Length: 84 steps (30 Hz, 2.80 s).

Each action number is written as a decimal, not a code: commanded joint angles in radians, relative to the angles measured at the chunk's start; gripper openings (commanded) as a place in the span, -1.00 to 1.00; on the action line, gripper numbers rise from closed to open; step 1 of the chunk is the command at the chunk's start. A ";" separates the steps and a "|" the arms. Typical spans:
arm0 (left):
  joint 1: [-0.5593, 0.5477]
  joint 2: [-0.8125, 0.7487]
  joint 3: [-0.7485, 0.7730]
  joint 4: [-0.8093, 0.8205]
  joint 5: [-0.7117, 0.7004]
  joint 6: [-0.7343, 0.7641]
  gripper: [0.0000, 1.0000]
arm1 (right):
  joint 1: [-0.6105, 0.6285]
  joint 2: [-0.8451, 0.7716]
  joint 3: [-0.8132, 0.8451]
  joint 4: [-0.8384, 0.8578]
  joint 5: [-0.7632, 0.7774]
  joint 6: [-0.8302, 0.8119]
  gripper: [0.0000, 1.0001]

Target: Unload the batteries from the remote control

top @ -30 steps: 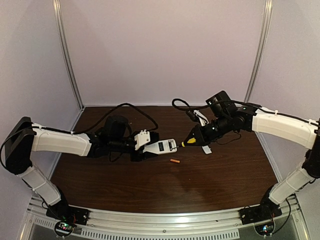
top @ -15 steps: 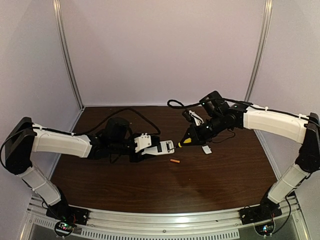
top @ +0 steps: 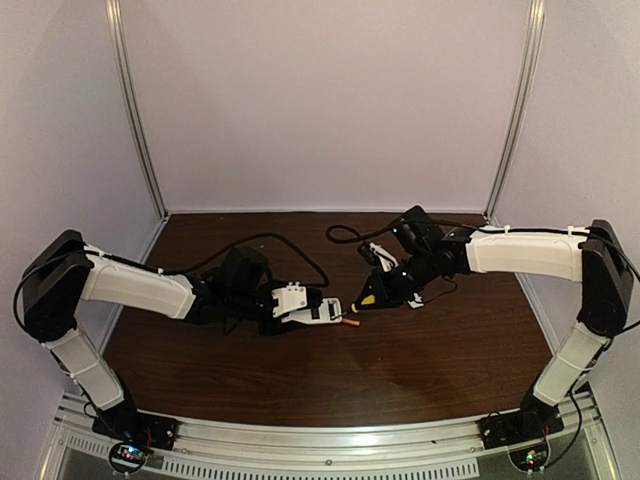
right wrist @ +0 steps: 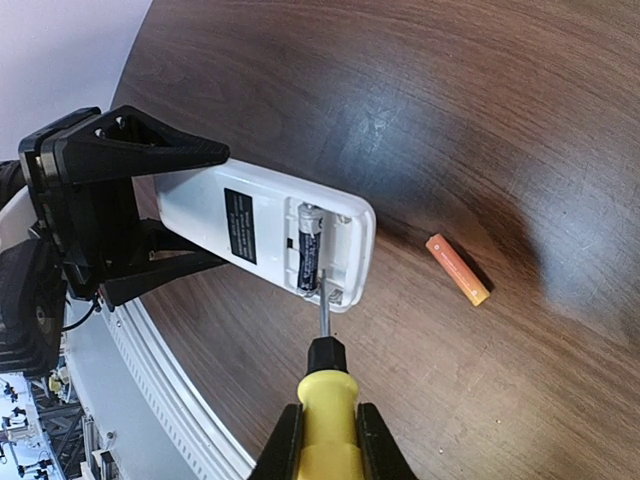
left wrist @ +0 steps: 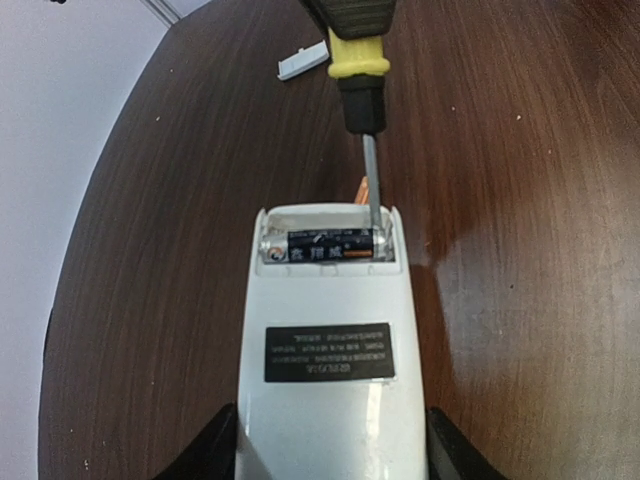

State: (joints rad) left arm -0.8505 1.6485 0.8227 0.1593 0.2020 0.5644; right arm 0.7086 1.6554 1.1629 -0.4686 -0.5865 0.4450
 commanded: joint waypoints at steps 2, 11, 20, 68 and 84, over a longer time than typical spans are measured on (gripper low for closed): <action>-0.010 0.013 0.006 0.121 -0.016 0.024 -1.00 | 0.008 0.053 -0.035 0.011 0.089 0.004 -1.00; -0.017 0.042 0.006 0.117 -0.064 0.055 -1.00 | 0.015 0.075 0.012 0.010 0.153 -0.016 -1.00; -0.018 0.043 0.003 0.123 -0.071 0.052 -1.00 | 0.016 0.041 0.068 -0.024 0.180 -0.083 -1.00; -0.018 0.073 0.029 0.104 -0.102 0.027 -1.00 | 0.050 0.007 0.063 0.050 0.147 -0.072 -1.00; -0.018 -0.025 0.056 0.045 -0.158 -0.033 -1.00 | 0.040 -0.145 0.174 -0.077 0.267 -0.122 -1.00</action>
State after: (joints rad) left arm -0.8616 1.6798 0.8288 0.2058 0.0708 0.5732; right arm 0.7525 1.5711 1.2926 -0.5064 -0.3779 0.3435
